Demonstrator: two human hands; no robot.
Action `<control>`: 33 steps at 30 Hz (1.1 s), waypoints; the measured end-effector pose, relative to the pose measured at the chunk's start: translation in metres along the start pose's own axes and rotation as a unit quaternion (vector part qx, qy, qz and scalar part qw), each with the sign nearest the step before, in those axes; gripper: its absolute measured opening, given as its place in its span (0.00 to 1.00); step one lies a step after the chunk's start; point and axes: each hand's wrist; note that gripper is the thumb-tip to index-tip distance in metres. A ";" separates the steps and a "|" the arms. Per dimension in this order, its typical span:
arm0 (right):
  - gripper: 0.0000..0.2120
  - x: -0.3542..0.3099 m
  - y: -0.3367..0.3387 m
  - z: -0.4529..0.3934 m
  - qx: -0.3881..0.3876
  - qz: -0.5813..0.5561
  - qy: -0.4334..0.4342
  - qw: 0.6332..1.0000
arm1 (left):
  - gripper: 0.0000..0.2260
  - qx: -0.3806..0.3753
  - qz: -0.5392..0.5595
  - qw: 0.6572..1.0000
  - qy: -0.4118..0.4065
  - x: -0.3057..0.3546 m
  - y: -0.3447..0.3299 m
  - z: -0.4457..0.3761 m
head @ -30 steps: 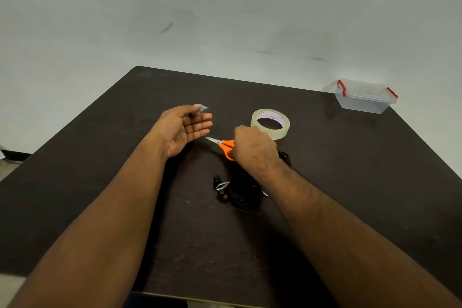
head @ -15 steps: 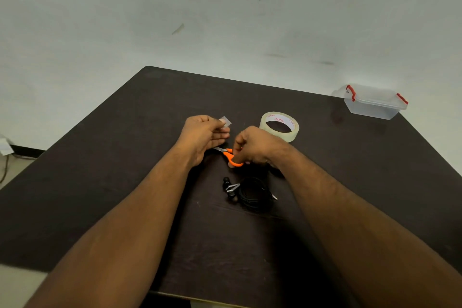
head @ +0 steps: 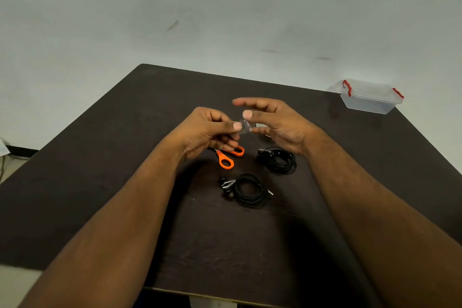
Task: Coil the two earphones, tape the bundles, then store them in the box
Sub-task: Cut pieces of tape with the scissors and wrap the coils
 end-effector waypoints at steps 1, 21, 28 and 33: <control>0.15 0.001 0.000 0.001 -0.014 0.027 0.009 0.999 | 0.09 -0.013 -0.020 1.000 0.004 0.000 -0.002 0.001; 0.11 0.040 -0.004 0.041 0.249 -0.112 0.035 0.961 | 0.07 -0.054 -0.319 0.946 0.000 0.007 -0.020 0.013; 0.17 0.051 -0.024 0.052 0.301 -0.186 0.042 0.934 | 0.09 -0.075 -0.558 0.826 0.031 0.008 -0.057 0.022; 0.17 0.056 -0.027 0.054 0.295 -0.182 0.052 0.937 | 0.10 -0.024 -0.598 0.800 0.040 0.001 -0.070 0.029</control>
Point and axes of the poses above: each hand's wrist, its own z-axis away from the middle knuckle, its own y-axis out of the back of the hand, x = y × z
